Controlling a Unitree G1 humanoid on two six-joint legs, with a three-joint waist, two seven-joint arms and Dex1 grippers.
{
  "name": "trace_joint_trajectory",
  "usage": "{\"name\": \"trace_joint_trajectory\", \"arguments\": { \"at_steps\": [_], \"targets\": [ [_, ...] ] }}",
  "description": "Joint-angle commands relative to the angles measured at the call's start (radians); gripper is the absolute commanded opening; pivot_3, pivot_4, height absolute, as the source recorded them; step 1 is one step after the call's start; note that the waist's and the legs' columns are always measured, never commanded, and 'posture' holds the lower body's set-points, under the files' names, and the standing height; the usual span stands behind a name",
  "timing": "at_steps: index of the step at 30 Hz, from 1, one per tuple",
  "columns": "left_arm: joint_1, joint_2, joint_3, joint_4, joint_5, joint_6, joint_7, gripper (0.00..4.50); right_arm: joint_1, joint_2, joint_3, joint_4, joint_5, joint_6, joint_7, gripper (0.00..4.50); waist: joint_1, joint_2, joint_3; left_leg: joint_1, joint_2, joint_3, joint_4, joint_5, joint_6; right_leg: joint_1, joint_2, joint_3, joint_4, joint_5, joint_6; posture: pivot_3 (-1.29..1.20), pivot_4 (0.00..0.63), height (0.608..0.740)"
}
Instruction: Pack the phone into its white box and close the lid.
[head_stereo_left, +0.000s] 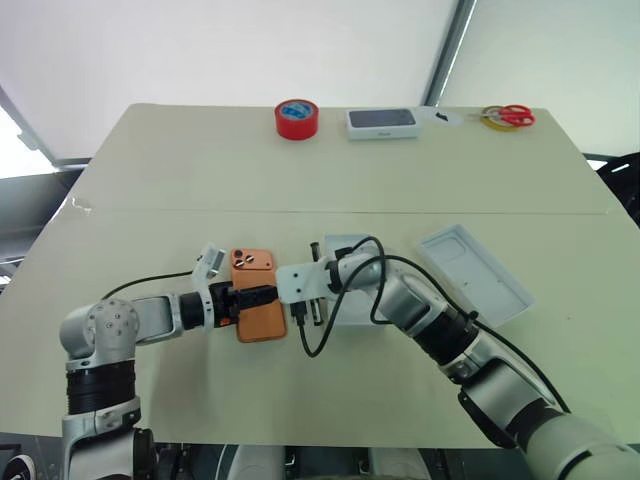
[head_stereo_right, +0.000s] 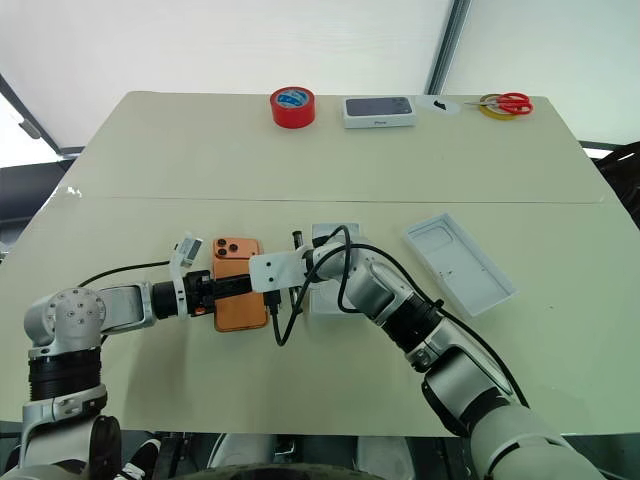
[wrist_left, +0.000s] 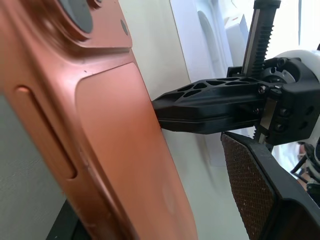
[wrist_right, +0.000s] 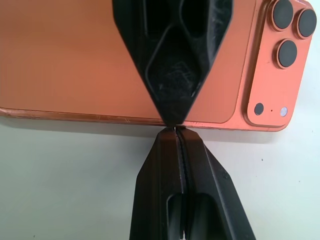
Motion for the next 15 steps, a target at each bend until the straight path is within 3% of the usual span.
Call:
{"name": "trace_joint_trajectory", "arguments": {
  "at_steps": [1, 5, 8, 12, 15],
  "targets": [
    [0.003, 0.02, 0.057, 0.024, -0.023, -0.012, -0.004, 2.88, 0.002, 0.001, -0.002, 0.001, -0.005, -0.001, -0.004, 0.02, -0.001, -0.001, 0.0, 0.0, 0.0, 0.0, 0.0, 0.0, 0.0, 0.0, 0.0, 0.0, 0.0, 0.0, 0.0, 0.0, 0.15, 0.73],
    [0.013, 0.023, 0.063, 0.042, -0.034, -0.029, -0.015, 2.88, 0.004, -0.001, -0.001, -0.001, -0.006, -0.005, -0.004, 0.02, -0.001, -0.001, 0.001, 0.0, 0.0, 0.0, 0.0, 0.0, 0.0, 0.0, 0.0, 0.0, 0.0, 0.0, 0.0, 0.0, 0.15, 0.73],
    [0.018, -0.008, 0.088, 0.068, -0.055, -0.006, -0.003, 1.99, 0.006, 0.001, -0.001, -0.007, -0.006, -0.002, -0.005, 0.0, 0.0, -0.001, 0.001, 0.0, 0.0, 0.0, 0.0, 0.0, 0.0, 0.0, 0.0, 0.0, 0.0, 0.0, 0.0, 0.0, 0.15, 0.73],
    [0.039, -0.014, 0.102, 0.086, -0.08, 0.01, -0.008, 0.08, 0.01, 0.0, -0.002, -0.014, -0.006, 0.0, -0.007, 0.0, 0.001, -0.002, 0.0, 0.0, 0.0, 0.0, 0.0, 0.0, -0.001, 0.0, 0.0, 0.0, 0.0, 0.0, 0.0, 0.0, 0.15, 0.73],
    [0.044, -0.01, 0.114, 0.122, -0.086, 0.016, 0.001, 0.08, 0.012, -0.001, -0.008, -0.019, -0.002, 0.001, -0.011, 0.0, -0.001, -0.002, 0.0, 0.0, 0.001, 0.0, 0.0, 0.0, -0.001, 0.0, 0.0, 0.0, 0.0, 0.0, 0.0, 0.0, 0.15, 0.73]
  ]
}}
